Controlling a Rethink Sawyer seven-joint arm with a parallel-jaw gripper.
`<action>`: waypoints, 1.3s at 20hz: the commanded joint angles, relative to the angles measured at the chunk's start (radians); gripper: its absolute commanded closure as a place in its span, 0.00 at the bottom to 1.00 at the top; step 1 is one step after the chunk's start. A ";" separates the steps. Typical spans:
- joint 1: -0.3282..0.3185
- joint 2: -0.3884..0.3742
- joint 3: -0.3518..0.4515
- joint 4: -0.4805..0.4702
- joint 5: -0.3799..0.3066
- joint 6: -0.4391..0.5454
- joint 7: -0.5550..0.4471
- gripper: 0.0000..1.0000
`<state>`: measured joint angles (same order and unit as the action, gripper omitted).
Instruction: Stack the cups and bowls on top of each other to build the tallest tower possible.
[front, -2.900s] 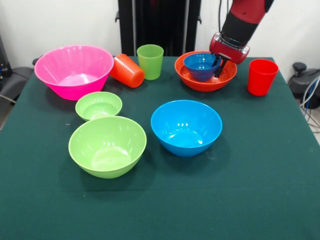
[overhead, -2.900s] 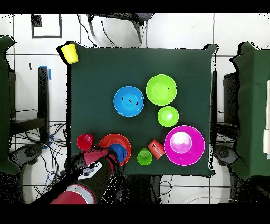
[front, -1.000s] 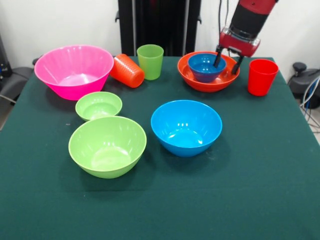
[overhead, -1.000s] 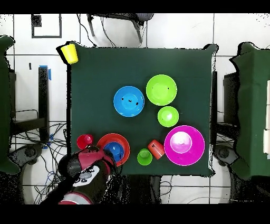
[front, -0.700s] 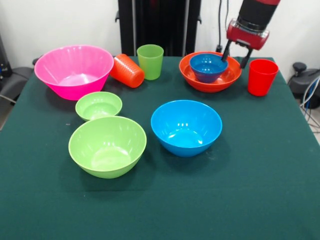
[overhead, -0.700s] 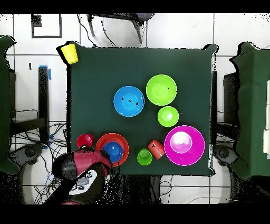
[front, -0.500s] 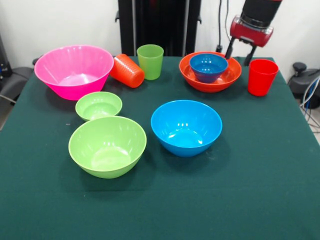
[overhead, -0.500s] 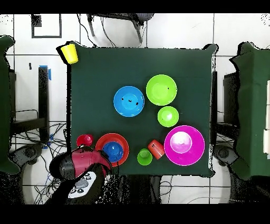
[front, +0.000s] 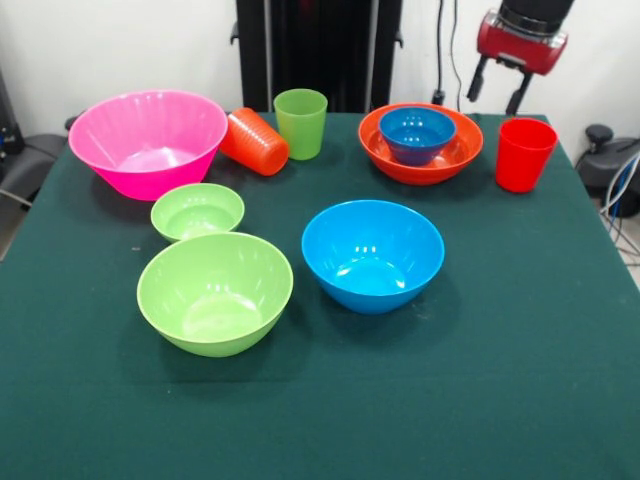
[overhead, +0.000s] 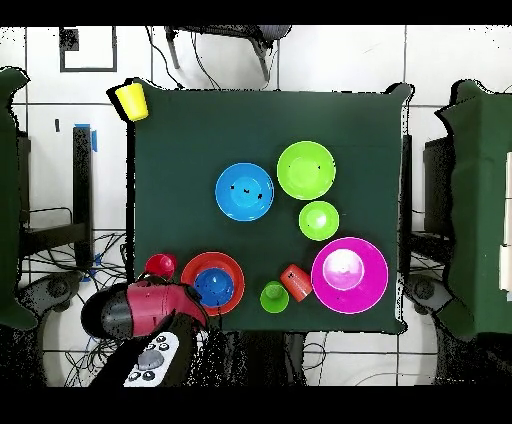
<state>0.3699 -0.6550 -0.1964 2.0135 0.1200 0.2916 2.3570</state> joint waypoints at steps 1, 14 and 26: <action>-0.094 -0.011 0.217 0.048 0.059 0.002 0.090 0.00; -0.114 0.049 0.233 0.011 0.019 -0.080 0.094 0.00; -0.050 0.059 0.175 0.017 0.018 -0.131 0.127 0.00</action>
<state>0.2816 -0.6367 -0.0615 2.0174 0.1451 0.1924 2.3570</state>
